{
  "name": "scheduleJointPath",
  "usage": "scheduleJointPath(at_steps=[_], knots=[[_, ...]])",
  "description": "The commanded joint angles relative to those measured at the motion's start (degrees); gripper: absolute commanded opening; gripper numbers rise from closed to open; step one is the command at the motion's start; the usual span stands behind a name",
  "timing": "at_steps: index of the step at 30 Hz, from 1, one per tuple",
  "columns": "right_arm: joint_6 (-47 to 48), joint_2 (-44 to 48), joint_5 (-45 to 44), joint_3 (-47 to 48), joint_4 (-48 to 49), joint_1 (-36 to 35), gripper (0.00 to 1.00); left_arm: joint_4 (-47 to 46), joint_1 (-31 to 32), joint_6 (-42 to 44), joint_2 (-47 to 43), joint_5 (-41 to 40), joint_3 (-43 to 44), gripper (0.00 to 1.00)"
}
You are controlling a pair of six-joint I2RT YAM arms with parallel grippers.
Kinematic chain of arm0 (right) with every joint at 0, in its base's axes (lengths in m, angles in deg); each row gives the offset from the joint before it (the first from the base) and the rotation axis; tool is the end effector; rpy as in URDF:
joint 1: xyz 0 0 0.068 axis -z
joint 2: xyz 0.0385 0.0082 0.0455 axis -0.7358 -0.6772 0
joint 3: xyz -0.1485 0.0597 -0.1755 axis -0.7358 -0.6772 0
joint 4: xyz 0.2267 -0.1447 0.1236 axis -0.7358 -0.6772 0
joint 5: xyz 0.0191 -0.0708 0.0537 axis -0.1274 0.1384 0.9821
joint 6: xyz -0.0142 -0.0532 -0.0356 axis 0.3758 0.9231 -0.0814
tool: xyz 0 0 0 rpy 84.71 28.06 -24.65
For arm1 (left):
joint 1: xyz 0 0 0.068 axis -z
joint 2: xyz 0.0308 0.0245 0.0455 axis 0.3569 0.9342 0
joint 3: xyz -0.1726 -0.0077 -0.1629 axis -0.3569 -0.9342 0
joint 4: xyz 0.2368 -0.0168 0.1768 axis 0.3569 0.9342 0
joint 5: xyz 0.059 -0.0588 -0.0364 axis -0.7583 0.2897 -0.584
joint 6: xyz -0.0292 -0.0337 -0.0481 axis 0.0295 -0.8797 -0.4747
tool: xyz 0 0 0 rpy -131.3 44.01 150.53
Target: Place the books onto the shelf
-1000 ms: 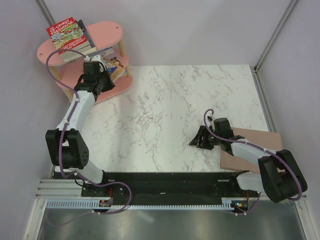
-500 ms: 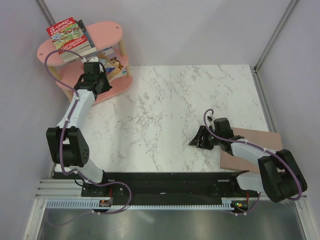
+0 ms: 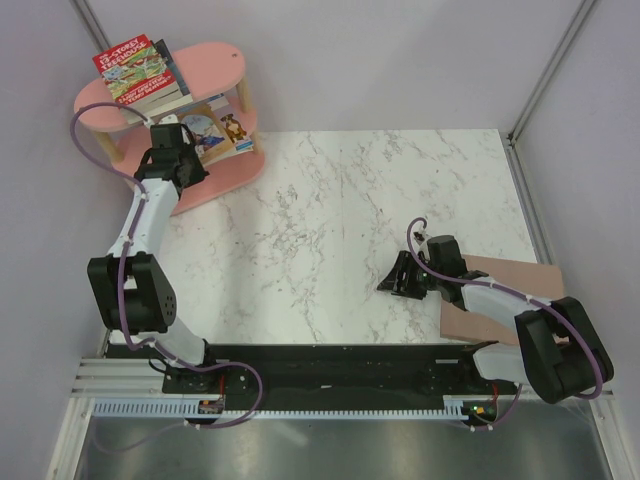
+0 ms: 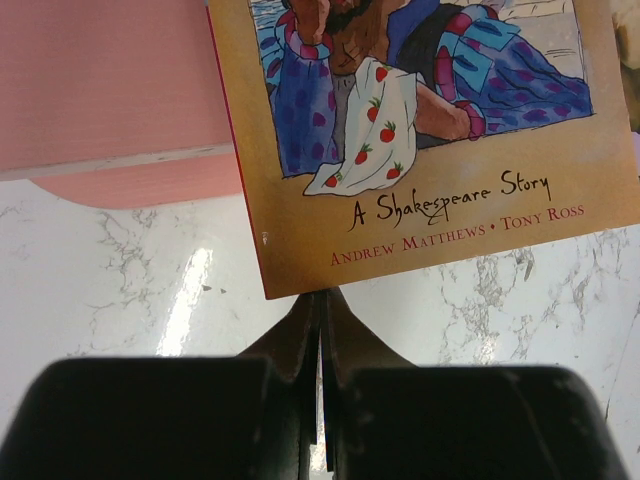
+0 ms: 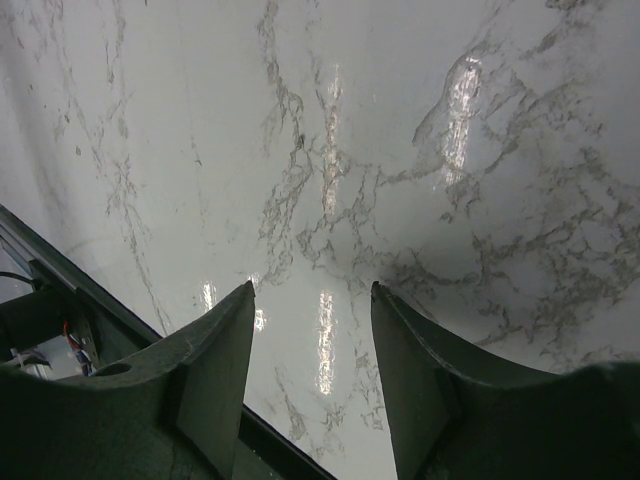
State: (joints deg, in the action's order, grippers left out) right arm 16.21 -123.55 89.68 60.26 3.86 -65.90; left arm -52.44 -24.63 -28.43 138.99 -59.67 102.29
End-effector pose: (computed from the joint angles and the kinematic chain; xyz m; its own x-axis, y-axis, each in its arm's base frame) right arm 0.2402 0.1037 0.0638 -0.9016 0.2561 -0.3487 -0.0339 0.7617 0.6471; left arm 0.4175 0.0320 0.2683 -0.5489 -0.3419 -0.7628 -0.3230 0.9284 -0.1837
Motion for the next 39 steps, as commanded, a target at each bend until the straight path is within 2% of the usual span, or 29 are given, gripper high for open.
scheduleJointPath(at_steps=[1, 4, 7, 12, 15, 19, 22, 27, 30, 39], knots=[[0.77, -1.52, -2.18, -1.49, -2.29, -0.11, 0.59, -0.52, -0.14, 1.87, -1.54, 1.06, 2.45, 0.02], [0.68, -1.61, -2.18, -1.49, -2.20, -0.11, 0.59, -0.87, 0.03, 2.66, -3.20, 2.55, 1.05, 0.02], [0.59, -1.61, -2.10, -1.58, -2.03, -0.11, 0.59, -3.59, 0.03, 3.28, -8.73, 2.82, -3.43, 0.02], [0.77, -1.43, -1.92, -1.58, -2.20, -0.11, 0.59, -8.69, -0.05, 3.37, -20.25, -1.66, -12.13, 0.02], [0.85, -1.08, -1.66, -1.41, -2.11, -0.11, 0.60, -8.53, -0.40, 2.84, -21.23, -5.61, -12.94, 0.02], [1.03, -0.64, -1.66, -0.53, -2.03, -0.11, 0.60, -7.82, -1.10, 0.38, -17.90, -7.55, -11.88, 0.02], [1.03, -0.46, -1.66, -0.61, -1.94, -0.11, 0.61, -8.08, -3.03, -4.18, -14.65, -5.55, -10.83, 0.02], [0.68, 0.15, -1.83, -1.32, -1.68, -0.11, 0.61, -11.32, -8.57, -15.76, -12.26, 3.77, -13.36, 0.02], [0.68, 0.77, -1.83, -1.49, -1.85, -0.11, 0.61, -17.91, -10.07, -20.96, -14.45, 6.94, -18.55, 0.02], [0.68, 0.77, -1.74, -1.84, -1.76, -0.11, 0.62, -31.36, -13.23, -27.91, -21.56, 9.67, -29.18, 0.02]])
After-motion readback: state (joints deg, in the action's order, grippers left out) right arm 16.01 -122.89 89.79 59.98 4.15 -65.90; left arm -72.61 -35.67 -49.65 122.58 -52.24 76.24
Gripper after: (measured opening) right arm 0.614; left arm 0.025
